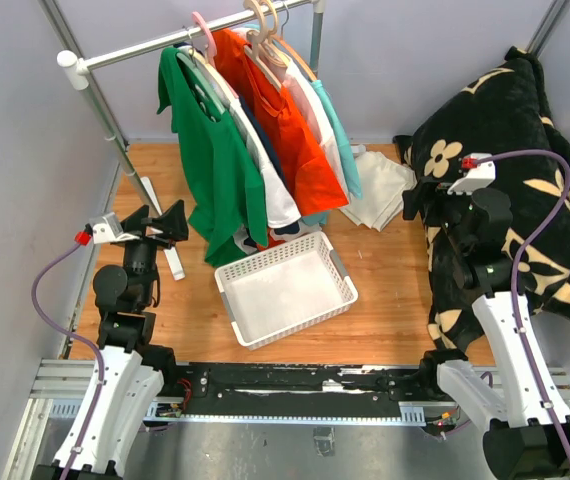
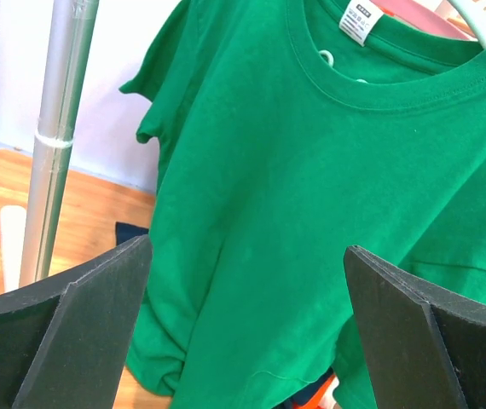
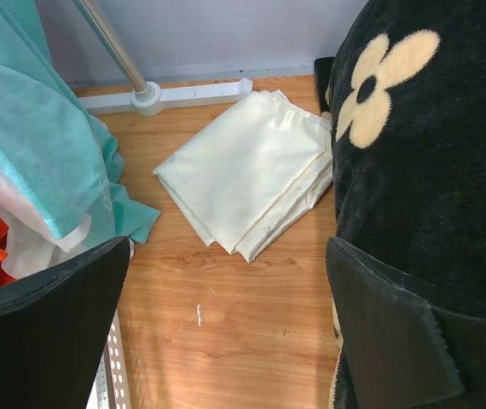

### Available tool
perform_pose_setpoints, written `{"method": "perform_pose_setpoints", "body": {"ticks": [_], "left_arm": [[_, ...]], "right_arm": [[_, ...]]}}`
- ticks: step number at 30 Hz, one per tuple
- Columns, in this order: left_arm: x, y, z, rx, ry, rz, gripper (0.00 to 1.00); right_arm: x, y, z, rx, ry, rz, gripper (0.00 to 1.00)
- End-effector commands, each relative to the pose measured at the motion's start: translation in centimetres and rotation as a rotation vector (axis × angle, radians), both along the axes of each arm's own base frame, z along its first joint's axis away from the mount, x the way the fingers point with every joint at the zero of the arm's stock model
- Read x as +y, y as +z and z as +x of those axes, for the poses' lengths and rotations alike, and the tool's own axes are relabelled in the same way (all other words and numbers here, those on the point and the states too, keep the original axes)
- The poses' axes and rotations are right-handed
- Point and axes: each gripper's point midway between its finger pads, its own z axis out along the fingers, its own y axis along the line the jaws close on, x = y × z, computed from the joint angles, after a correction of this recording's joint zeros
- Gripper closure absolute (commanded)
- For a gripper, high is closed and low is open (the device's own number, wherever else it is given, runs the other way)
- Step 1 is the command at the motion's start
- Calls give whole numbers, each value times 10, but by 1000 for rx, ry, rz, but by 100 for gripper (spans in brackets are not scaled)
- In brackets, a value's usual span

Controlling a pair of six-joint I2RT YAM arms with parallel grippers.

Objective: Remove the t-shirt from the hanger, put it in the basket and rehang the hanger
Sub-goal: Pick up the hanger from the clothesline.

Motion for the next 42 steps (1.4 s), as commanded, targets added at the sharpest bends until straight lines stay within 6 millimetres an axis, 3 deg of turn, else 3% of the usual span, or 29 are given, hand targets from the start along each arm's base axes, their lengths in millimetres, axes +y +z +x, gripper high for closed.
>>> {"method": "perform_pose_setpoints", "body": {"ticks": [1,7,16,20,25,28,32,36,42], "left_arm": [[2,21,-8,-78,0,-6,0],[-5,30,-16,-125,-37,19,0],[-10,55,-15,-125,-64,9,0],[-7,67,-9,-123,-48,11,0],[1,86,-13,-130,-4,0,0],[1,79,-15,-72,-8,-3,0],[-11,64,-26,-50,-84,-39,0],[-22,60,-26,32,-143,-24,0],[-44,63,-26,94,-265,-11,0]], "right_arm": [[-3,18,1,-38,-19,-3,2],[3,21,3,-58,20,-6,2],[28,46,21,-97,135,65,2],[28,57,33,-143,133,53,2],[18,89,45,-166,97,-30,1],[14,94,38,-122,100,-82,2],[20,96,15,-169,139,-78,1],[20,114,-5,-216,147,-58,1],[41,131,-18,-220,263,-21,1]]}}
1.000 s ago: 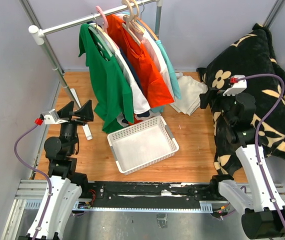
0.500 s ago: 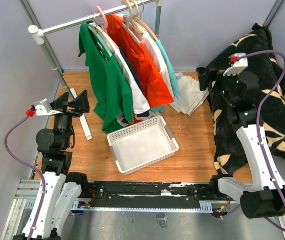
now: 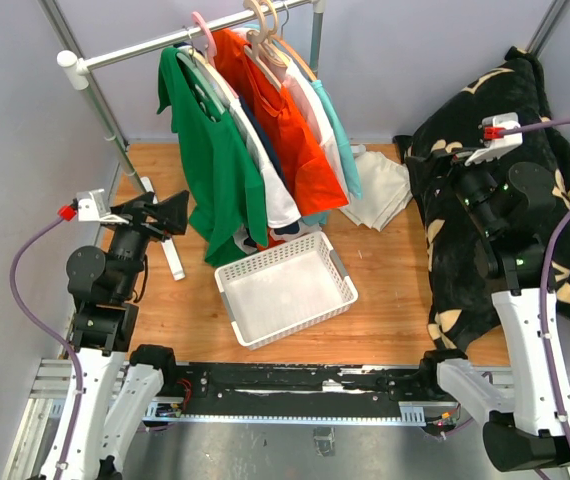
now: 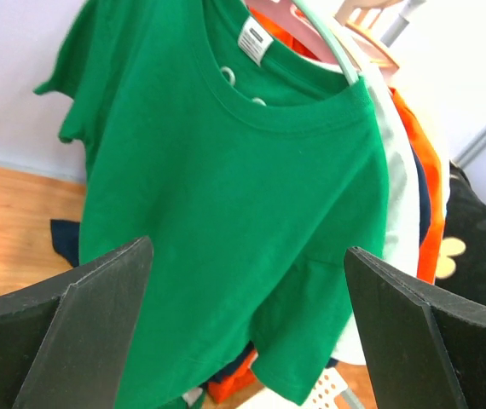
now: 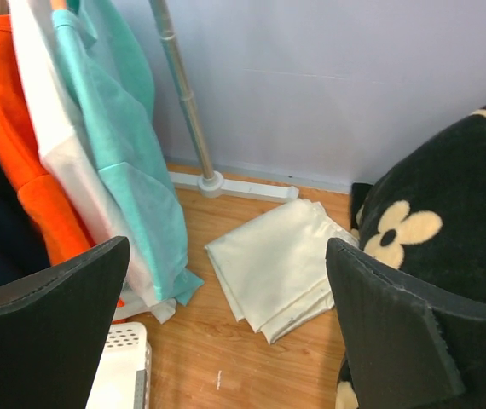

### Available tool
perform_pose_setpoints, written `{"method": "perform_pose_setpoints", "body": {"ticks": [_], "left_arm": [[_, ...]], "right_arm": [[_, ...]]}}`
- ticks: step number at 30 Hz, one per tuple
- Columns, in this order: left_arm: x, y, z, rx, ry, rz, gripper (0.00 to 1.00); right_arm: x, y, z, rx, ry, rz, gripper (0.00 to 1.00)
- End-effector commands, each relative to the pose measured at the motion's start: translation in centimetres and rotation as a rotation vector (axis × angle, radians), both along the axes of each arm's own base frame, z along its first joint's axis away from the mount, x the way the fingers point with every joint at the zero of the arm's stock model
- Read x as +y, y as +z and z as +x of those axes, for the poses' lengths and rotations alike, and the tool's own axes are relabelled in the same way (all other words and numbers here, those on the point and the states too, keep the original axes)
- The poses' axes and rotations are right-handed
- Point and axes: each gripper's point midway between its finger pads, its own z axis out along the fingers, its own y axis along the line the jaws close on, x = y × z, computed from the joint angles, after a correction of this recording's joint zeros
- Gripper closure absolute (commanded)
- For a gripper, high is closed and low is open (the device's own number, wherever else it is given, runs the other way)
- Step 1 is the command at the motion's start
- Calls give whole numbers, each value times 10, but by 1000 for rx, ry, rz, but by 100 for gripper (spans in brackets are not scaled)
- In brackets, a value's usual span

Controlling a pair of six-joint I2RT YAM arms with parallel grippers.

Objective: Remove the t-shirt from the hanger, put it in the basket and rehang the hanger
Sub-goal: Pick up the hanger from the clothesline.

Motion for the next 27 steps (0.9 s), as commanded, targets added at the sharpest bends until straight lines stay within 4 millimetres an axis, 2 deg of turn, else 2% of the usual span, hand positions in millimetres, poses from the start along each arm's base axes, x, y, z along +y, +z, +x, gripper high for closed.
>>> {"method": "perform_pose_setpoints", "body": {"ticks": [1,8,12,19,24,27], "left_arm": [[-19,-5,-5,62,-115,6,0],[-26,6,-12,42,-158,37,0],[-29,19,-11,9,-173,48,0],[-27,40,-4,-22,-153,73,0],[-26,43,1,-9,-147,107,0],[-28,40,3,1,-158,116,0]], "right_arm": [[19,11,-10,9,109,18,1],[37,35,-11,-30,213,78,3],[45,47,-1,-54,253,88,6],[80,61,41,-70,321,45,11],[110,60,79,-56,333,1,14],[119,61,96,-59,338,-1,23]]}}
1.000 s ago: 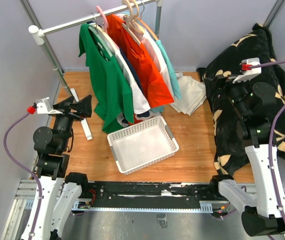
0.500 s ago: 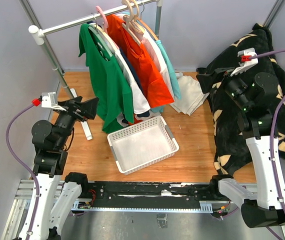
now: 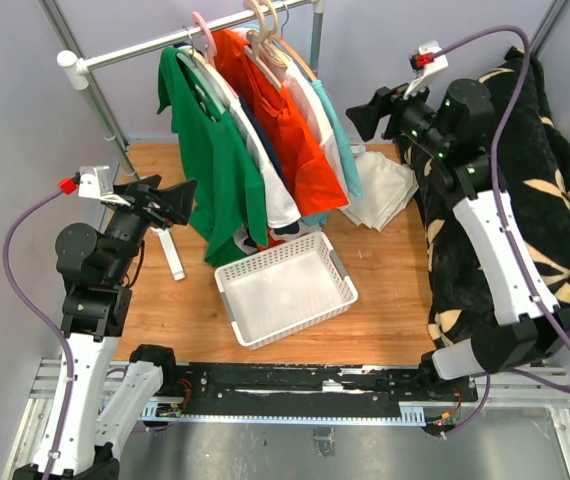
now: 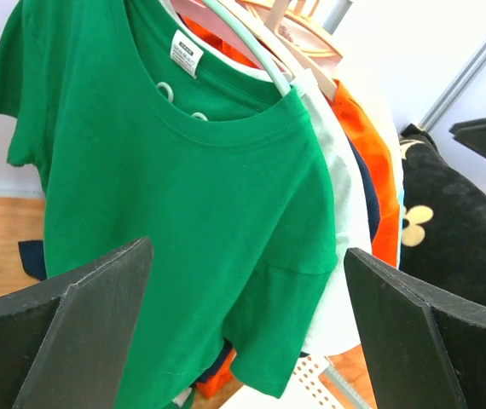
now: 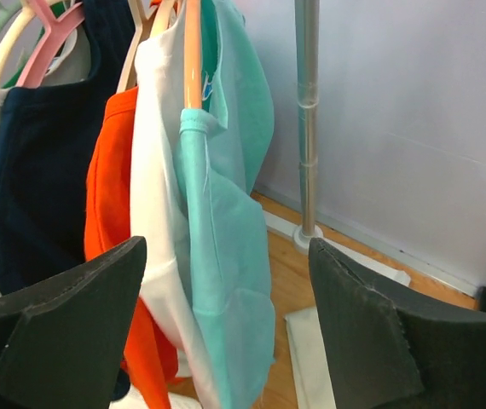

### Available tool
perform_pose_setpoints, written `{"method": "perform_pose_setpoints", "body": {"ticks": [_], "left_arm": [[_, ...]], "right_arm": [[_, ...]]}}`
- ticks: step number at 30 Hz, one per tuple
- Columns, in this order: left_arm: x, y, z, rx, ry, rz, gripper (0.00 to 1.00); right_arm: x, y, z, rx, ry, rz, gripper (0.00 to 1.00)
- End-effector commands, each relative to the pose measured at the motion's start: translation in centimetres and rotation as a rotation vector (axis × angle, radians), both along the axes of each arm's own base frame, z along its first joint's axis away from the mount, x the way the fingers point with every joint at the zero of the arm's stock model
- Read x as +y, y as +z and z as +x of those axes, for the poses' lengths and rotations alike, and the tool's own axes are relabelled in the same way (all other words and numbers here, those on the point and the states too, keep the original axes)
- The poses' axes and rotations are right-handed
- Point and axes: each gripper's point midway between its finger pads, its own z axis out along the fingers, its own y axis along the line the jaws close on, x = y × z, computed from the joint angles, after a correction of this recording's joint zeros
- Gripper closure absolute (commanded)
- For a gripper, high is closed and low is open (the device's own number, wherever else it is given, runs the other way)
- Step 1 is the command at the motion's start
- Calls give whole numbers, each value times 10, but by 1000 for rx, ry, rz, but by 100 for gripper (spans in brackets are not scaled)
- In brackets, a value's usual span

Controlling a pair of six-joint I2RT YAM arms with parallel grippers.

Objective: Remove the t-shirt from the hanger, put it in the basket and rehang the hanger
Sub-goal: Pick up the hanger from the clothesline.

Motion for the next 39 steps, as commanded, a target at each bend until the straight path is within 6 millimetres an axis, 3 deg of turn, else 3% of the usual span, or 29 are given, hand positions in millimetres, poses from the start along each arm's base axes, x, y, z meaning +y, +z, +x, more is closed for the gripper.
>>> {"method": "perform_pose_setpoints", "body": {"ticks": [1,9,29,39], "left_arm": [[-2,7,-1,-19,-19,38,0],[-9,-8,2,-1,-56,43,0],[-10,-25,3,9,-63,38,0],[-12,-29,5,9,-70,34,0]], "right_arm": [[10,19,18,-67,-13,-12,25],[31,15,47,-82,34,-26,38],[69,2,58,-92,115,-39,39],[82,-10,74,-83,90,-67,43]]}}
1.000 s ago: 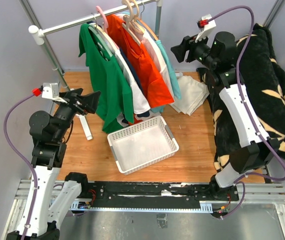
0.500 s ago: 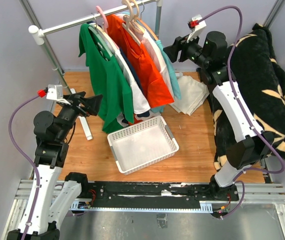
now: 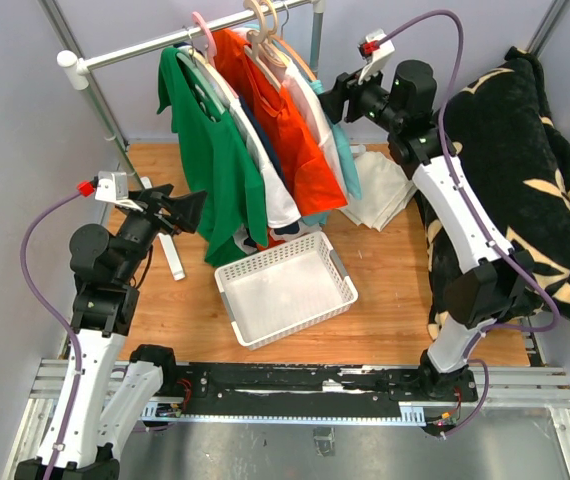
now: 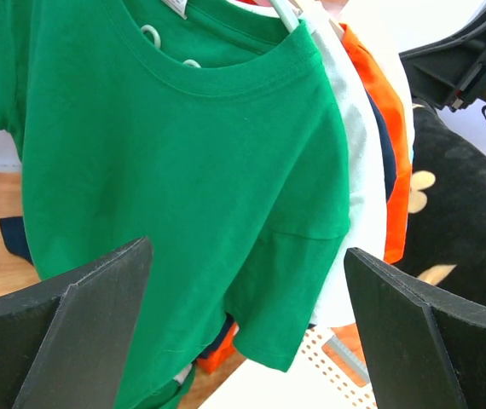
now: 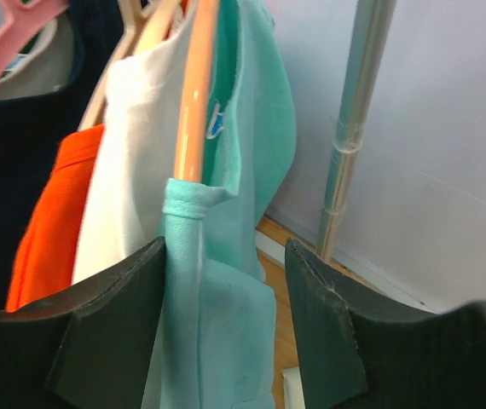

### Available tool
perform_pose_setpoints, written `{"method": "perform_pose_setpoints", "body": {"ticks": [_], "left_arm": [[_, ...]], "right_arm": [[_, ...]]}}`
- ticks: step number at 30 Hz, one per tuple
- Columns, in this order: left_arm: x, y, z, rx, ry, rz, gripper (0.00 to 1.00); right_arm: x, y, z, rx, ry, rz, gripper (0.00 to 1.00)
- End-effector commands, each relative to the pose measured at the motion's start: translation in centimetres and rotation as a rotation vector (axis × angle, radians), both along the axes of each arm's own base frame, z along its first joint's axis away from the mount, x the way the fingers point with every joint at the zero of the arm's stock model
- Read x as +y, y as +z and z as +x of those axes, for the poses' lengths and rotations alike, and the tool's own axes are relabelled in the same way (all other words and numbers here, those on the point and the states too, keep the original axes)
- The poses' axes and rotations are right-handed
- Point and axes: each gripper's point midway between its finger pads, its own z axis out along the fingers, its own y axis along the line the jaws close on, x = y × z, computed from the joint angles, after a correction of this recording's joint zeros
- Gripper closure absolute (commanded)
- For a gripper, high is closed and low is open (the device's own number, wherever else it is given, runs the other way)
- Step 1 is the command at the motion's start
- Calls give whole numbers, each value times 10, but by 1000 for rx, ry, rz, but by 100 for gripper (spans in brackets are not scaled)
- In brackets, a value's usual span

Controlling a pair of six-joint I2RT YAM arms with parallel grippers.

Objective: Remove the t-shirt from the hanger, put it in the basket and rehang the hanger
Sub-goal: Pick up the hanger from the clothesline.

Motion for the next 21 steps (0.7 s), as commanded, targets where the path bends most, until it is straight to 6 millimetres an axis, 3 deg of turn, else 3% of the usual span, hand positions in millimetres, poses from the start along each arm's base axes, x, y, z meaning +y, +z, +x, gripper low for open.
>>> {"method": "perform_pose_setpoints", "body": {"ticks": [1,21], "left_arm": [[-1,5,-1,-34,-11,1,0],[-2,3,0,-35,-16,2,0]], "right_arm": [[10,15,2,-63,-16,-11,43],[25,16,16,-87,-32,-36,53]]}}
